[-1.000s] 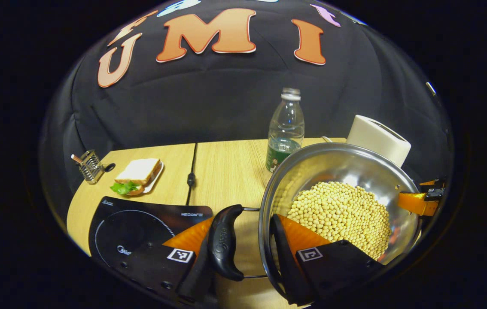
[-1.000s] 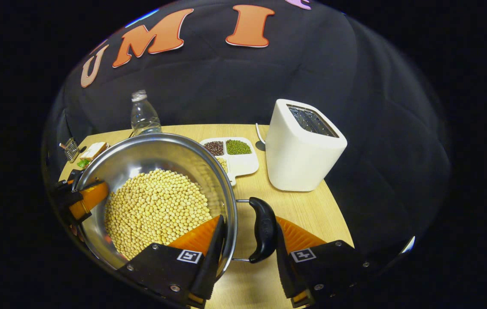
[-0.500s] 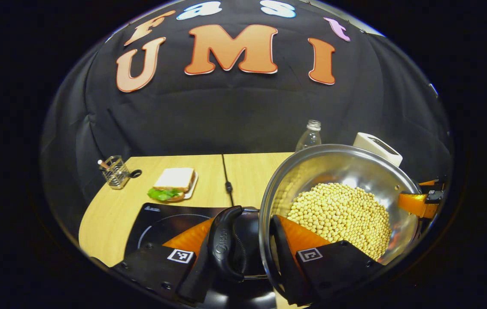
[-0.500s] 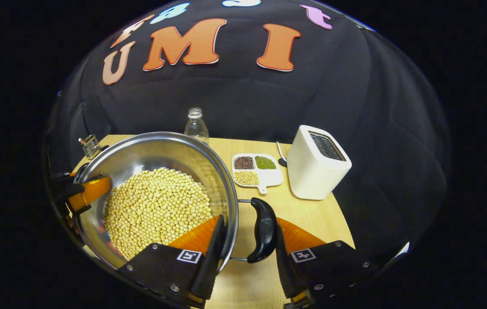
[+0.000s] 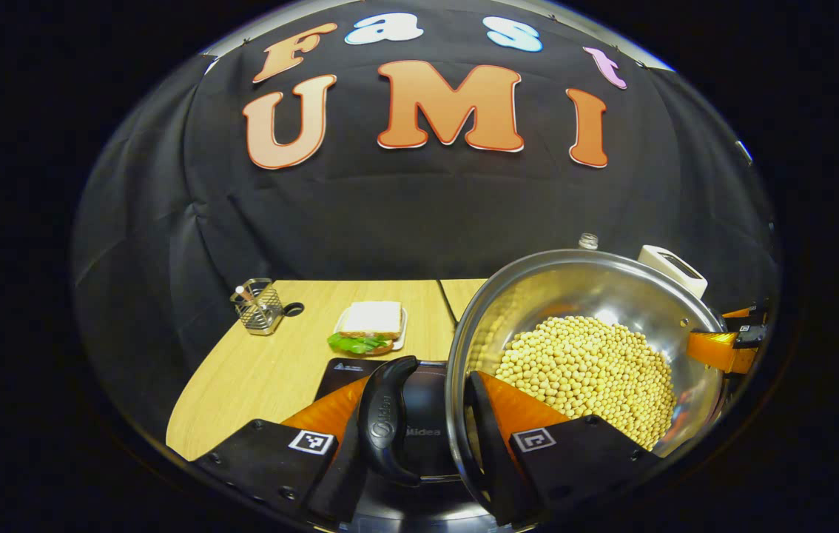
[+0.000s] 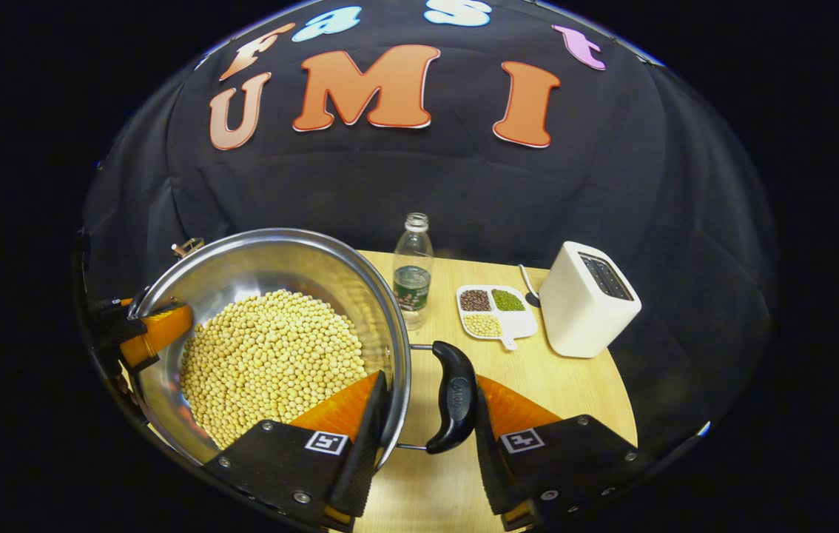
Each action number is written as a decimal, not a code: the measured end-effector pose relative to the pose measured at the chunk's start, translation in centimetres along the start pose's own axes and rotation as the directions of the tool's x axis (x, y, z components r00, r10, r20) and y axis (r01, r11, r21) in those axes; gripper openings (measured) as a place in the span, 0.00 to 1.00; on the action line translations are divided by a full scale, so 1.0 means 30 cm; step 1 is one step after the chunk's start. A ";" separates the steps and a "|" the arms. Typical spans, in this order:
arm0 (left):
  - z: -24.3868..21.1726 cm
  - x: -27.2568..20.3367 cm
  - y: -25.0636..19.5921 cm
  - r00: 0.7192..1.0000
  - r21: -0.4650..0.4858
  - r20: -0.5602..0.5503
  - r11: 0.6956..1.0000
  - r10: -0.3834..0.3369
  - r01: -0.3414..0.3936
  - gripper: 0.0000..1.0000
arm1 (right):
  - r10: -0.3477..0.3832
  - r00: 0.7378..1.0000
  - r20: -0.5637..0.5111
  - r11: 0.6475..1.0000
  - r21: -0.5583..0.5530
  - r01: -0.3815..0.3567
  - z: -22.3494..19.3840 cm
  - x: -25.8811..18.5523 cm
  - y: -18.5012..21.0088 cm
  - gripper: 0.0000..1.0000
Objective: First push the handle of the pot to place it horizontally, then grasp the pot with both hands and set it on the induction cooktop.
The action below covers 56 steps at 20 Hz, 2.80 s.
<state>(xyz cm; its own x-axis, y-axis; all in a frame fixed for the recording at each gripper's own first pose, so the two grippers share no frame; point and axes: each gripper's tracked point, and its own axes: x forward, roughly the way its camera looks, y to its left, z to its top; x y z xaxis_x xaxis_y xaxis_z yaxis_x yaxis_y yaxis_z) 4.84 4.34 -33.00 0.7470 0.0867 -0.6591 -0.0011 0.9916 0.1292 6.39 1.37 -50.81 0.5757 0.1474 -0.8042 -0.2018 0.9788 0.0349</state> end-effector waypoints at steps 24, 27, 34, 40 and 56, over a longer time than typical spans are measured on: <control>-0.077 0.048 0.457 0.988 -0.058 -0.039 0.987 0.146 -0.149 0.73 | 0.092 0.995 -0.029 0.995 -0.028 -0.093 0.036 0.029 -0.078 0.60; -0.101 0.062 0.461 0.986 -0.063 -0.052 0.985 0.155 -0.158 0.76 | 0.096 0.995 -0.035 0.995 -0.007 -0.096 0.035 0.032 -0.094 0.60; -0.160 0.111 0.479 0.983 -0.079 -0.089 0.983 0.159 -0.166 0.74 | 0.092 0.995 -0.050 0.996 -0.005 -0.092 0.041 0.039 -0.093 0.60; -0.214 0.159 0.492 0.980 -0.089 -0.123 0.982 0.154 -0.165 0.74 | 0.080 0.994 -0.078 0.997 -0.016 -0.081 0.047 0.065 -0.063 0.61; -0.285 0.211 0.488 0.970 -0.089 -0.195 0.982 0.145 -0.165 0.84 | 0.061 0.996 -0.064 0.996 -0.055 -0.064 0.122 0.003 -0.059 0.74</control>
<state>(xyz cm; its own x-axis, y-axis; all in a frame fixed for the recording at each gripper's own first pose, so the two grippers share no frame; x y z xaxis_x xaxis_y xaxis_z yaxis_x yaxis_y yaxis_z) 3.87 20.23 -41.61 0.5947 0.2465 -0.7652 -0.1833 0.9683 0.1695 9.70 0.18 -48.78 0.5105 0.1972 -0.8370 -0.2820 0.9579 0.0537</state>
